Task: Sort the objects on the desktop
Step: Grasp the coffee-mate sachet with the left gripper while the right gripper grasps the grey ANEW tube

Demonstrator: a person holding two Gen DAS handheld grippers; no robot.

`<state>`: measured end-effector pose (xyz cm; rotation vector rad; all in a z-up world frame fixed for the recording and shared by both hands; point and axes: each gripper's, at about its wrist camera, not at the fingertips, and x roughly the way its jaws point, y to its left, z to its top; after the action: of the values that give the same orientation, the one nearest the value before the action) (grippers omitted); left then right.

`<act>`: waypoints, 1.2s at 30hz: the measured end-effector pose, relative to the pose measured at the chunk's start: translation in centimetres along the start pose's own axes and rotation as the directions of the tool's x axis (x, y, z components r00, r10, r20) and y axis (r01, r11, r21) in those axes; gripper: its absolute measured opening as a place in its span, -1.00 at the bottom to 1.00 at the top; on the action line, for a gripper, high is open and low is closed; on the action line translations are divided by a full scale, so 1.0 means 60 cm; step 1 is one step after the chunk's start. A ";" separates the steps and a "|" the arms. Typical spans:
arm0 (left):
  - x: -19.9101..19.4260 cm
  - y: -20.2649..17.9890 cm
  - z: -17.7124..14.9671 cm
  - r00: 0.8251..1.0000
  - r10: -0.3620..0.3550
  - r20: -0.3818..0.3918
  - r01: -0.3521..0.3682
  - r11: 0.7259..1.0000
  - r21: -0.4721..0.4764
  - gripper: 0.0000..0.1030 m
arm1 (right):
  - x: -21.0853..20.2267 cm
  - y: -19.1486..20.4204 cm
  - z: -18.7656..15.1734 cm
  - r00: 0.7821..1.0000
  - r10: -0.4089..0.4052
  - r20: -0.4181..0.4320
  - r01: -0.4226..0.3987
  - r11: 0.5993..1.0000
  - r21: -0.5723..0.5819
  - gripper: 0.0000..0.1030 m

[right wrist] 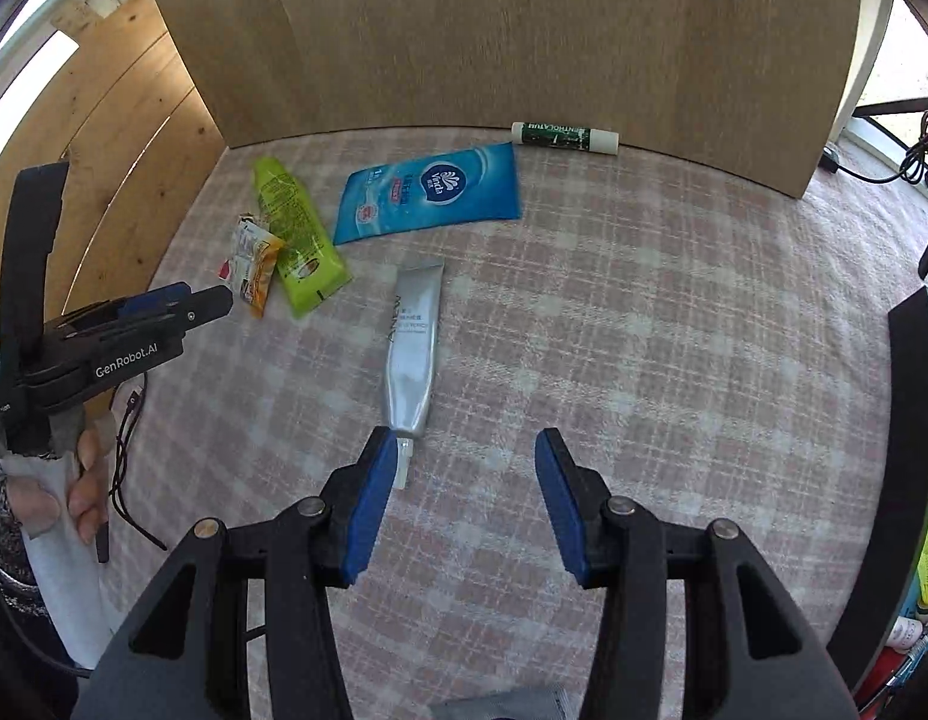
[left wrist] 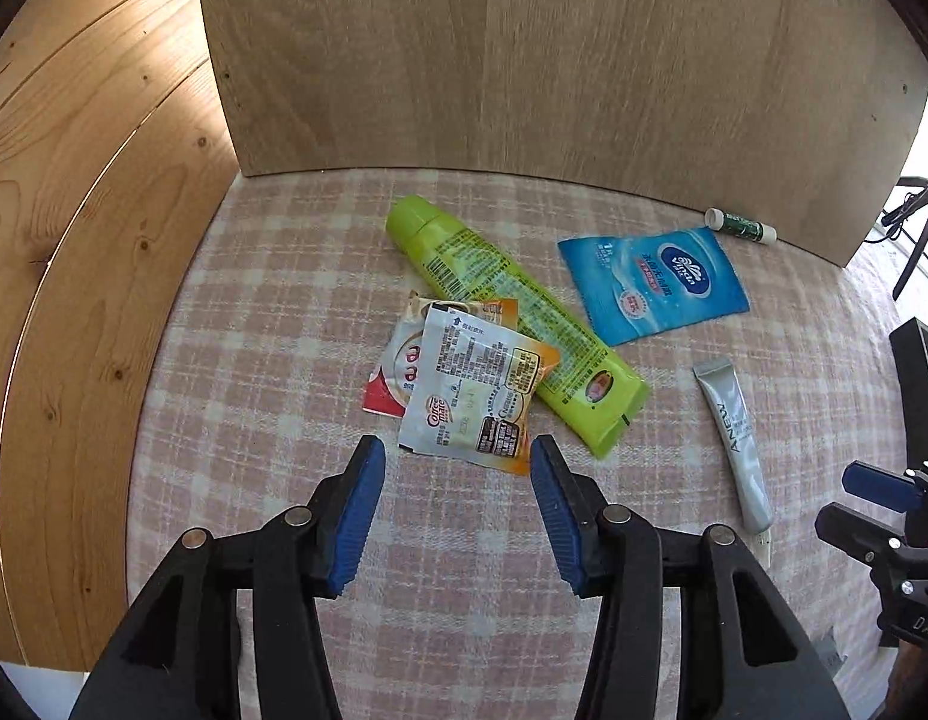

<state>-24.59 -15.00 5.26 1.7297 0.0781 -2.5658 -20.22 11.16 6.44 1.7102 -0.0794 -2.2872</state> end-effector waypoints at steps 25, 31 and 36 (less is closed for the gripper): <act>0.061 -0.033 -0.005 0.999 -0.052 -0.009 0.052 0.996 0.069 -0.02 | 0.091 0.043 0.045 0.989 -0.128 -0.072 0.121 0.988 -0.093 -0.47; 0.037 -0.051 -0.064 0.998 -0.062 -0.002 0.062 0.997 0.054 -0.17 | 0.080 0.025 0.023 0.991 -0.116 -0.069 0.109 0.990 -0.091 -0.50; 0.019 -0.087 -0.125 0.998 -0.057 0.004 0.057 0.996 0.069 -0.23 | 0.064 0.002 -0.018 0.994 -0.096 -0.057 0.092 0.993 -0.071 -0.51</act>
<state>-18.41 -9.30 1.50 1.7687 0.0400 -2.6439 -20.15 10.21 2.55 1.7826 0.0922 -2.2737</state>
